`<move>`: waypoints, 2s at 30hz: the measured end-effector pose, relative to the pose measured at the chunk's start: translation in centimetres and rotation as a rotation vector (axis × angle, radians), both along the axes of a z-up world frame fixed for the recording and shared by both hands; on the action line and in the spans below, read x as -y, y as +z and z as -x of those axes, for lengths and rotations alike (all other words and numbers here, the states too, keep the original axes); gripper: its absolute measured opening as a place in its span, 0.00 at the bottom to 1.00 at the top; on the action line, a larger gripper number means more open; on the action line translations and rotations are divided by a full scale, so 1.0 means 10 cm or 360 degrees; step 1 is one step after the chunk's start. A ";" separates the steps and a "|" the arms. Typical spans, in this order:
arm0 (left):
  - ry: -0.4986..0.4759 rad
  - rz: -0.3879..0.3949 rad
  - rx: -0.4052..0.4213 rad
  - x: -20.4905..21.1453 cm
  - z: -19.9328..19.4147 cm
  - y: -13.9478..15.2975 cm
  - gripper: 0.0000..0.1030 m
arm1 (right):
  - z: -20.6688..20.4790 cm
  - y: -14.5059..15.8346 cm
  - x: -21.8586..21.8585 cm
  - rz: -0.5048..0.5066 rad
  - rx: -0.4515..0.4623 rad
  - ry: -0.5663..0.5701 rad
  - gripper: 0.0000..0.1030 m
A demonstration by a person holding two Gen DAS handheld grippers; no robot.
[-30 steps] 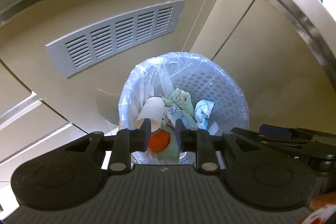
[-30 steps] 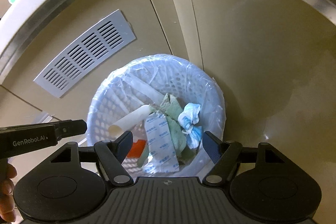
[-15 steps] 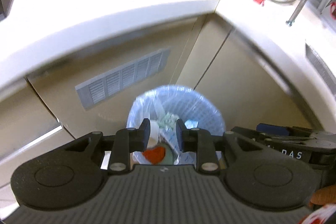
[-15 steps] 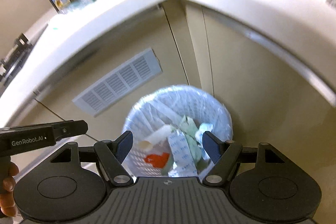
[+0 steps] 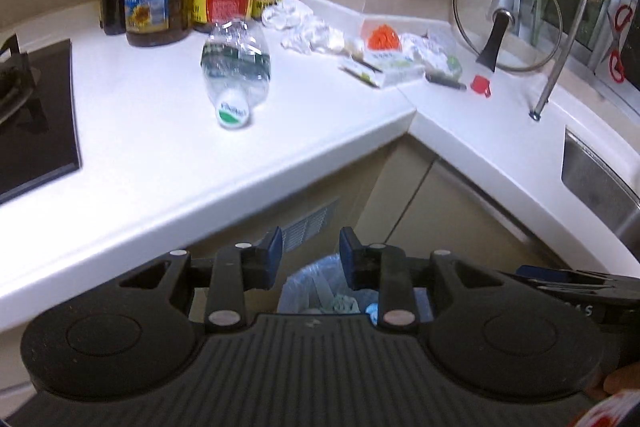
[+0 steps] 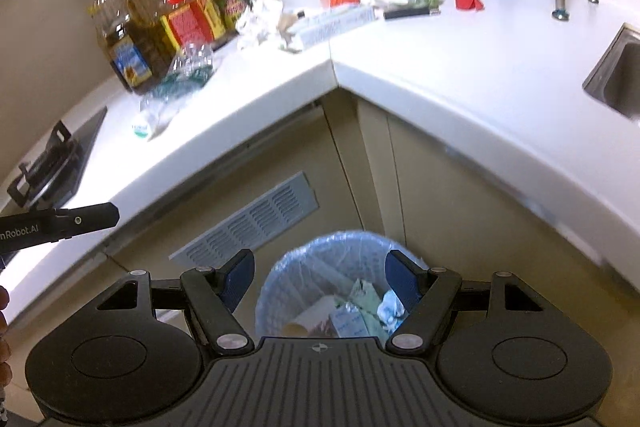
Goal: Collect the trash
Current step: 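Move both tools back up to the counter toward the remaining trash, then grasp the white foam mesh sleeve with the right tool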
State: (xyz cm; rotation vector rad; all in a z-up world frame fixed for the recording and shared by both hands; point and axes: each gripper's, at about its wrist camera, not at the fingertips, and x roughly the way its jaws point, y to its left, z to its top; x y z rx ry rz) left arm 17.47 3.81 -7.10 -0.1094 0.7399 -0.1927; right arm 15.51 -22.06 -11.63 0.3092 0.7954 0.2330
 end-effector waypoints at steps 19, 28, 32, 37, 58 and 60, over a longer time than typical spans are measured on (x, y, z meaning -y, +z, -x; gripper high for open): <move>0.0043 -0.0037 0.0122 0.59 -1.09 0.28 0.27 | -1.18 0.40 1.06 -0.0026 0.0220 -0.0090 0.71; 0.0173 -0.0054 0.0203 0.87 -1.95 0.44 0.27 | -2.24 0.50 1.62 -0.0056 0.0313 -0.0063 0.70; 0.0213 -0.0085 0.0226 0.92 -2.22 0.46 0.27 | -2.72 0.51 1.75 -0.0091 0.0335 -0.0056 0.70; 0.0259 -0.0133 0.0231 0.94 -2.51 0.42 0.27 | -3.24 0.47 1.87 -0.0195 0.0313 -0.0062 0.70; 0.0326 -0.0208 0.0167 0.90 -3.00 0.23 0.27 | -4.21 0.00 2.02 -0.0652 0.0106 -0.0162 0.41; 0.0321 -0.0211 0.0169 0.90 -3.02 0.22 0.27 | -4.20 0.00 2.03 -0.0668 0.0126 -0.0154 0.32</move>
